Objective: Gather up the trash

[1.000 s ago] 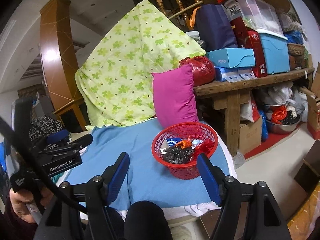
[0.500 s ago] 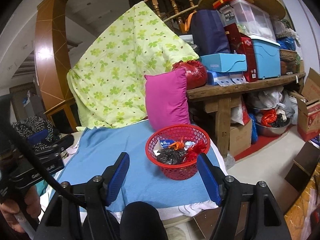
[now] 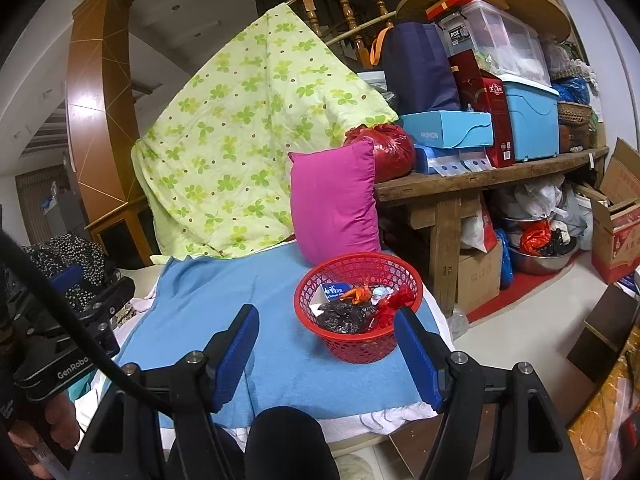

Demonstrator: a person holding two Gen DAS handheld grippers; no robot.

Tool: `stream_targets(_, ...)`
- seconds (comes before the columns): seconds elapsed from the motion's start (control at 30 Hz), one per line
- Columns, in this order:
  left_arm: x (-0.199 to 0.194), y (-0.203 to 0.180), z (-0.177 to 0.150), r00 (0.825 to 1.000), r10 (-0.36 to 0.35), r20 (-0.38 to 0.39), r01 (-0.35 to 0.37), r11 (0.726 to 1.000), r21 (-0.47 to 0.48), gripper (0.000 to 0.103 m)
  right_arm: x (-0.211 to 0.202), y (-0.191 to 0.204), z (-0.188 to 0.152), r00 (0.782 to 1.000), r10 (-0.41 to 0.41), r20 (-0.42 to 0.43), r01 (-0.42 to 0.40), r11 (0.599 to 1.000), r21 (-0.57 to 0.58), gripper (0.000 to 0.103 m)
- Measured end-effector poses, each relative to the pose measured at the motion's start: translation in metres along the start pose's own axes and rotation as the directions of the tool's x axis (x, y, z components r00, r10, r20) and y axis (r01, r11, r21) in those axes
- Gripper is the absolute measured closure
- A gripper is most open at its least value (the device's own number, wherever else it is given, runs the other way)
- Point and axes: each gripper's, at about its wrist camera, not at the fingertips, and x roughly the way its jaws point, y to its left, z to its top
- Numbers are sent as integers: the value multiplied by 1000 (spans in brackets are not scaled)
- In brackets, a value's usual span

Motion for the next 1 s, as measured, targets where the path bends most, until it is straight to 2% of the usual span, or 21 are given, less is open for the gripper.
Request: stream_targets(1.0, -2, 2, -4, 1000, -4, -14, 4, 1000, -10, 16, 6, 7, -1, 1000, -22, -20, 21, 1000, -19, 30)
